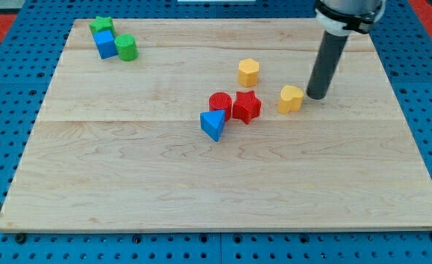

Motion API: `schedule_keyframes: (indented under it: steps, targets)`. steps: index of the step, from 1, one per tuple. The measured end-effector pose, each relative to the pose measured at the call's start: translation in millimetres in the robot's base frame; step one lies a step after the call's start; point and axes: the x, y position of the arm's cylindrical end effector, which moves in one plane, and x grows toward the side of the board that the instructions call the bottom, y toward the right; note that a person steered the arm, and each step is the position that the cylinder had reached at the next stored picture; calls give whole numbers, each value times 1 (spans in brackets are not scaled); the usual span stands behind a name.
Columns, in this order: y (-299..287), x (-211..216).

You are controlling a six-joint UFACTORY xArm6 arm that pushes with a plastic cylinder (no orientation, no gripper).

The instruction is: Move the yellow blocks close to the red blocks

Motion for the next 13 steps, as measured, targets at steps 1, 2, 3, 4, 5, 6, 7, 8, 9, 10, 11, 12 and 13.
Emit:
schedule_keyframes:
  steps: [1,2,3,4,5,6,7,8,9,10,11,12,13]
  targets:
    - [-57,31]
    - [-105,32]
    - [-94,1]
    - [-60,-46]
    - [-70,-68]
    - [-103,-69]
    - [-101,-107]
    - [-136,-95]
    - [-144,-33]
    - [-149,-51]
    - [-167,-90]
    - [-204,-62]
    - [-182,-57]
